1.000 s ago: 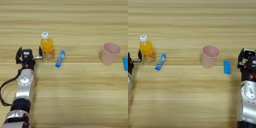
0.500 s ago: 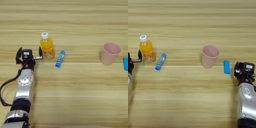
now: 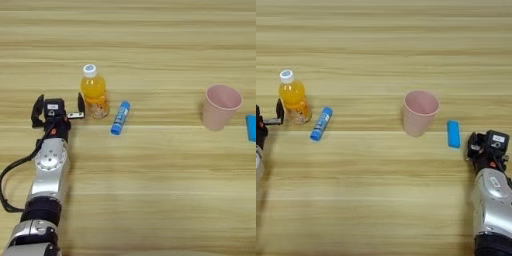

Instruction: Move the objects on the table

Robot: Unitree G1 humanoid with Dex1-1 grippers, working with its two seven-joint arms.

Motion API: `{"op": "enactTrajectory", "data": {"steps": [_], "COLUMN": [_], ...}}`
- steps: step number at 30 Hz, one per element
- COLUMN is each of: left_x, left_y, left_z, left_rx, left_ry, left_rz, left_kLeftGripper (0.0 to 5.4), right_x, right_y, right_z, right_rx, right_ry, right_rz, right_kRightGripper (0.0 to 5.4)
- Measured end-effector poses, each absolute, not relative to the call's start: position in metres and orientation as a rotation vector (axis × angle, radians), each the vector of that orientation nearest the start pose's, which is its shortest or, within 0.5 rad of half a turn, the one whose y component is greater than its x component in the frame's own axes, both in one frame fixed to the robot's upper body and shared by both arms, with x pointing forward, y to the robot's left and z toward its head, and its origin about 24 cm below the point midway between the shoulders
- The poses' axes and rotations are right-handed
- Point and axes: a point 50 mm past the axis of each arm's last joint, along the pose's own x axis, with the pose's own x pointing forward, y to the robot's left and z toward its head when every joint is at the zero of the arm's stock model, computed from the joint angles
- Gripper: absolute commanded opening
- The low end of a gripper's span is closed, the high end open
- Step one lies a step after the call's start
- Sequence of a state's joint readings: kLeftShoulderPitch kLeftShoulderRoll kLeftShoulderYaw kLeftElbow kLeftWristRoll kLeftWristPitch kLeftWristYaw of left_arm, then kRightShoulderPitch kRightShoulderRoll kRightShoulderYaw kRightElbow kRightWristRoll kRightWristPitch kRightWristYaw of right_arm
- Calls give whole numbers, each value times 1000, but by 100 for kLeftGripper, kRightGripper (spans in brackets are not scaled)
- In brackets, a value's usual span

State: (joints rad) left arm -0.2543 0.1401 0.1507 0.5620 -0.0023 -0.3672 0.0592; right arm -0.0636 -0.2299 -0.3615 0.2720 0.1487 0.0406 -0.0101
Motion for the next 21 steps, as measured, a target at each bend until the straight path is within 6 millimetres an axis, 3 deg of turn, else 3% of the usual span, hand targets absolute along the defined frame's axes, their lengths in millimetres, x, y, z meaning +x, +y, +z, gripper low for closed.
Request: {"op": "enactTrajectory", "data": {"steps": [10, 11, 21], "left_x": [291, 291, 291], "left_y": [206, 206, 206], "left_z": [22, 22, 22], "left_rx": [106, 105, 106], "left_ry": [-68, -68, -68], "left_rz": [168, 168, 168], "left_kLeftGripper": [540, 540, 540], "right_x": [243, 243, 246], "right_y": [-285, -285, -284], "right_z": [13, 13, 26], "right_rx": [-11, -11, -38], "right_ry": [204, 204, 105], "right_rz": [-389, -389, -394], "right_kRightGripper": [247, 284, 379]}}
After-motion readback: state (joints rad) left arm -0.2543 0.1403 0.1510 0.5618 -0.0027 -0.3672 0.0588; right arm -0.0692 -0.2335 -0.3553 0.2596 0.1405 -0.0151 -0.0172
